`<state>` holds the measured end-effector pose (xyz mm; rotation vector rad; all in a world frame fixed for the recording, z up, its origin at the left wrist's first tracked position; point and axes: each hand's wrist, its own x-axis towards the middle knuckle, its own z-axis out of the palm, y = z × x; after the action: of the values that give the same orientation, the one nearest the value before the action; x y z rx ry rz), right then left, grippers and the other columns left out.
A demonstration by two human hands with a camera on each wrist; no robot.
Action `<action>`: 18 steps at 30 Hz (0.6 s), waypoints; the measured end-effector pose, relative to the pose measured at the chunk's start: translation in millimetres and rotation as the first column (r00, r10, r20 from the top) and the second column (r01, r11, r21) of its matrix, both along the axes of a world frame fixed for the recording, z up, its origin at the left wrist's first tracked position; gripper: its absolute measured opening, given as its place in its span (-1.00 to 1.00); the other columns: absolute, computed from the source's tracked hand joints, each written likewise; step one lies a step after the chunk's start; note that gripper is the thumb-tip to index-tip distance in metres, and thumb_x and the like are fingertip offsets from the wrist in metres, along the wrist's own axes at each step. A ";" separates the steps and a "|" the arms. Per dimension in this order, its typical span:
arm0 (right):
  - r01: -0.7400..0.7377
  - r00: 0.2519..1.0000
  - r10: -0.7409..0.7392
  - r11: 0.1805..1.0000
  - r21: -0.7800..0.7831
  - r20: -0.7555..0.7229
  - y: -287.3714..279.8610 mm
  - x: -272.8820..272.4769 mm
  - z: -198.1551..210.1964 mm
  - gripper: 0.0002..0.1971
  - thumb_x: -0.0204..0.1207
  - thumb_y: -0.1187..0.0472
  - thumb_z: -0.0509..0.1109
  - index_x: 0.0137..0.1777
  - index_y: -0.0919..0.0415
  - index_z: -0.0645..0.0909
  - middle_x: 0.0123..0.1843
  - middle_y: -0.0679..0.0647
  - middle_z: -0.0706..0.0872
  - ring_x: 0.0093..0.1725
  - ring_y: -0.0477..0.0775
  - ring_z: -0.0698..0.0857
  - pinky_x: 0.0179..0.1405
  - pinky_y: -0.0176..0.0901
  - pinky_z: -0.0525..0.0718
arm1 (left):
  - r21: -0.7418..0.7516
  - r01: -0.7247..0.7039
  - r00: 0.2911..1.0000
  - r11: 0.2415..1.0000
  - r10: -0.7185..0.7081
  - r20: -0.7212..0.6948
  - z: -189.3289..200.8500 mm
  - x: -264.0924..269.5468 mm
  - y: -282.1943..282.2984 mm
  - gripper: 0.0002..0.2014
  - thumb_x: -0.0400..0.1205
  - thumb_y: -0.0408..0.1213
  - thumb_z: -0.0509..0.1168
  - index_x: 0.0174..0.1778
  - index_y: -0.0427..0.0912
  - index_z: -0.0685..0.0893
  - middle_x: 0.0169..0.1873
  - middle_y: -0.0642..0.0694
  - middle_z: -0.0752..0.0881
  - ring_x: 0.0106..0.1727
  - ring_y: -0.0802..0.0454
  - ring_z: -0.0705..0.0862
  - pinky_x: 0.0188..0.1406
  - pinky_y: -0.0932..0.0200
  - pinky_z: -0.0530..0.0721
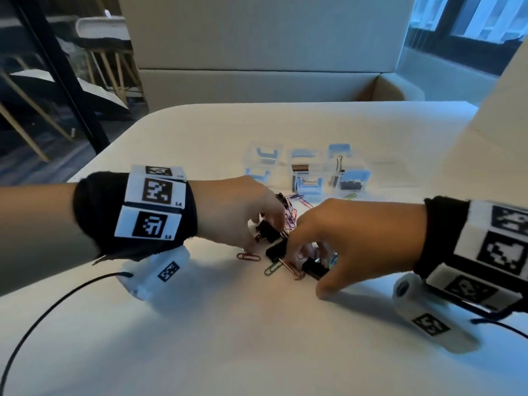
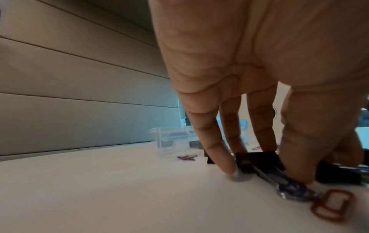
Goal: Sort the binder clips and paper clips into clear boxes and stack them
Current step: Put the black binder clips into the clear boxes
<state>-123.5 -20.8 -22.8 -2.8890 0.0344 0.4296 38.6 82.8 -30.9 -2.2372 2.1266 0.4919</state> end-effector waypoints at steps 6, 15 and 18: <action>0.007 0.999 -0.006 0.999 -0.035 0.039 -0.4 0.3 0.5 -0.78 0.38 0.20 0.46 -0.01 -0.09 0.75 -0.13 -0.21 0.65 -0.21 -0.24 0.62 -0.14 -0.32 0.65 | -0.023 -0.032 0.999 0.999 0.032 0.007 -5.8 -2.6 -4.9 -0.77 0.41 -0.27 0.46 -0.02 -0.05 0.76 -0.18 0.10 0.68 -0.27 0.26 0.58 -0.13 0.28 0.65; 0.236 0.908 -0.237 0.971 0.045 0.346 -50.7 8.8 54.3 -0.75 0.31 0.32 0.54 -0.07 -0.01 0.83 -0.20 -0.08 0.85 -0.22 -0.11 0.78 -0.04 -0.14 0.73 | -0.322 -0.173 0.983 0.931 0.141 -0.121 36.0 5.7 -34.7 -0.90 0.40 -0.19 0.52 -0.20 0.00 0.77 -0.45 0.23 0.68 -0.45 0.35 0.61 -0.40 0.47 0.52; 0.334 0.876 -0.317 0.942 0.019 0.364 -82.9 19.7 57.0 -0.76 0.32 0.31 0.56 -0.05 0.01 0.84 -0.23 -0.12 0.84 -0.21 -0.10 0.79 -0.05 -0.12 0.76 | -0.386 -0.221 0.974 0.896 0.180 -0.140 42.7 9.4 -63.6 -0.89 0.42 -0.18 0.51 -0.19 -0.06 0.79 -0.41 0.18 0.70 -0.41 0.32 0.61 -0.37 0.40 0.54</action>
<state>-103.8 -103.6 34.2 -2.8754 0.4689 -0.1710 48.0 19.2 11.8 -2.7241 2.2236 0.1833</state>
